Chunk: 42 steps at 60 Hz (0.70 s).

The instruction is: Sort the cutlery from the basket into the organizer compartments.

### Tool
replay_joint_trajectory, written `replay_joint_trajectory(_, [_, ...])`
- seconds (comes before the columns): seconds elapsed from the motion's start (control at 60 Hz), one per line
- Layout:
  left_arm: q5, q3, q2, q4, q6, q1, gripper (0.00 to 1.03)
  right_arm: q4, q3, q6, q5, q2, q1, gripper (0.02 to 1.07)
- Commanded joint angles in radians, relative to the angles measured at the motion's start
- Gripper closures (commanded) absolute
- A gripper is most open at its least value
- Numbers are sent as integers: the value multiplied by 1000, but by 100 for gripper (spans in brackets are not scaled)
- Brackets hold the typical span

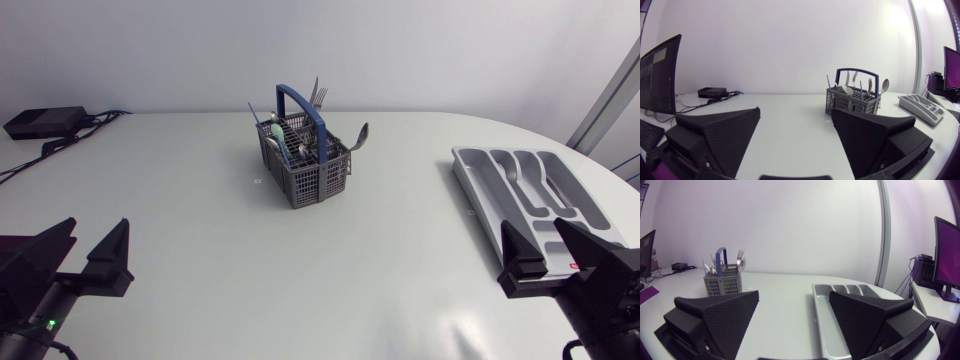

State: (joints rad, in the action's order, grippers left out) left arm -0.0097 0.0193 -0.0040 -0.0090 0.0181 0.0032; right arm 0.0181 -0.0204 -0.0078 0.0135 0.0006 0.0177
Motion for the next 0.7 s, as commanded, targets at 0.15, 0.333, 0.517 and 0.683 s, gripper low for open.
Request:
replay_joint_trajectory(0.15, [-7,-16,-10,6,-30,-8,4,-10,20,-14,-12,-8,-4,6])
replay_joint_trajectory(0.333, [-7,7,-10,9,-32,-17,4,-23,7,-15,-15,-5,7,6])
replay_joint_trajectory(0.517, [-7,114,141,32,-56,-35,4,-125,-85,-15,-29,205,47,6])
replay_joint_trajectory(0.683, [-7,222,374,66,-90,-86,4,-161,-236,0,-30,515,70,6])
